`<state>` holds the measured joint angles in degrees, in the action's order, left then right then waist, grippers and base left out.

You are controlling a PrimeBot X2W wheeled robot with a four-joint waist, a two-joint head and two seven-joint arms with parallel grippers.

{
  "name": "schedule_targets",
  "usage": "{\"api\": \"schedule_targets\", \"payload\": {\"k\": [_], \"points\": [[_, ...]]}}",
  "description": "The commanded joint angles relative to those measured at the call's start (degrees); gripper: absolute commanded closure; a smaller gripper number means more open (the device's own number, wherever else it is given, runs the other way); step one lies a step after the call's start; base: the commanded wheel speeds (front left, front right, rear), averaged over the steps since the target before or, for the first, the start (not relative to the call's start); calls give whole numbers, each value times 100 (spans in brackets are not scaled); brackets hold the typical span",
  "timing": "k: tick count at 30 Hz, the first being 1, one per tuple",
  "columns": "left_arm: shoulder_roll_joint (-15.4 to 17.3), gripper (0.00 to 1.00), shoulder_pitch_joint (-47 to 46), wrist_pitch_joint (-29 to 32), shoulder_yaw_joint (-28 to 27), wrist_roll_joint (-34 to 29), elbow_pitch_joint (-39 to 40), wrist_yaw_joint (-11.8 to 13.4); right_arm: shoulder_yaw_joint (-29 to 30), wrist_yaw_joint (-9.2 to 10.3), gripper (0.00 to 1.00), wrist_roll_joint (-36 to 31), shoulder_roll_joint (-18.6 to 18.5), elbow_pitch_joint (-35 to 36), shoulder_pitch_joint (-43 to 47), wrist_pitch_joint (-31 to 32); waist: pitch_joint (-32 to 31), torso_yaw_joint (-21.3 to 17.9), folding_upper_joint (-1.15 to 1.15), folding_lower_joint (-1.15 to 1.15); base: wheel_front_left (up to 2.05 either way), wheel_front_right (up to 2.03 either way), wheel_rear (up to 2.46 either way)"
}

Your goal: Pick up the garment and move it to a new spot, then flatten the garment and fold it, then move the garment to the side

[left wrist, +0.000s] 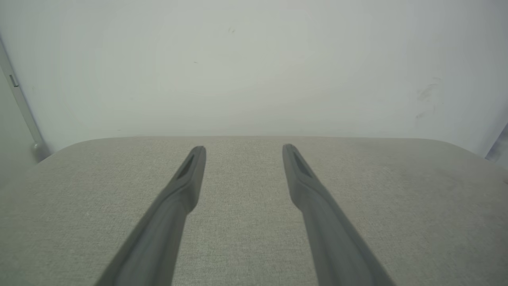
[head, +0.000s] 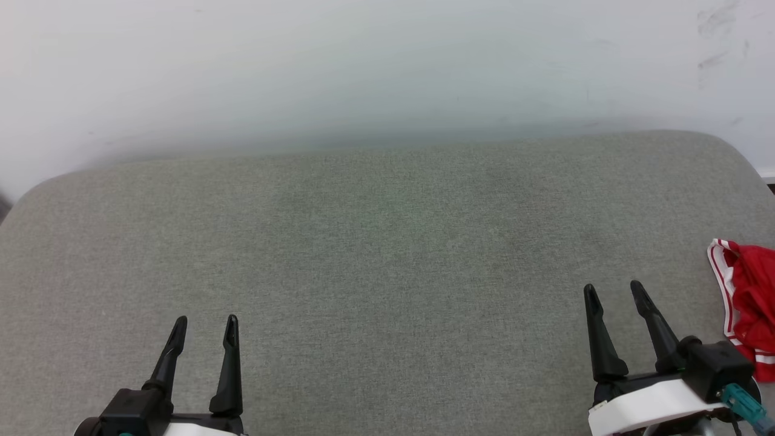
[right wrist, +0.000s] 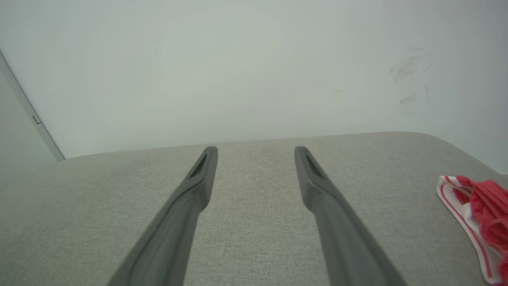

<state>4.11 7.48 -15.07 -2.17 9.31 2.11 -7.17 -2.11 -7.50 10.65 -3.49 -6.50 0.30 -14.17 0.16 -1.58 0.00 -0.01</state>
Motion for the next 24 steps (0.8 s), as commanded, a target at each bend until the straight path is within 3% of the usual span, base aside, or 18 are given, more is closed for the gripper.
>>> {"api": "schedule_targets", "payload": {"k": [1, 15, 22, 23, 24], "points": [[-37, 0, 44, -12, -37, -28, -19, -13, -5, 2, 0, -53, 41, -27, 101, -49, -15, 15, 0, 1, 0, 0, 0], [-114, 0, 110, -12, -83, -321, -12, 8, -49, 2, 0, 30, 72, -92, -5, -93, -36, 47, 0, 1, 0, 0, 0], [-122, 0, 109, -12, -155, -167, 54, 35, -135, 2, 0, 172, 72, -65, -2, -96, -19, 30, 0, 1, 0, 0, 0], [-114, 100, 51, 0, -151, -153, 30, 19, -127, 0, 100, 157, 48, -84, 51, -77, -20, 30, 0, 1, 0, 0, 0], [-115, 100, 50, 3, -150, -143, -25, 17, -132, 0, 100, 164, 46, -122, 73, -75, -19, 30, 0, 2, 0, 0, 0]]}}
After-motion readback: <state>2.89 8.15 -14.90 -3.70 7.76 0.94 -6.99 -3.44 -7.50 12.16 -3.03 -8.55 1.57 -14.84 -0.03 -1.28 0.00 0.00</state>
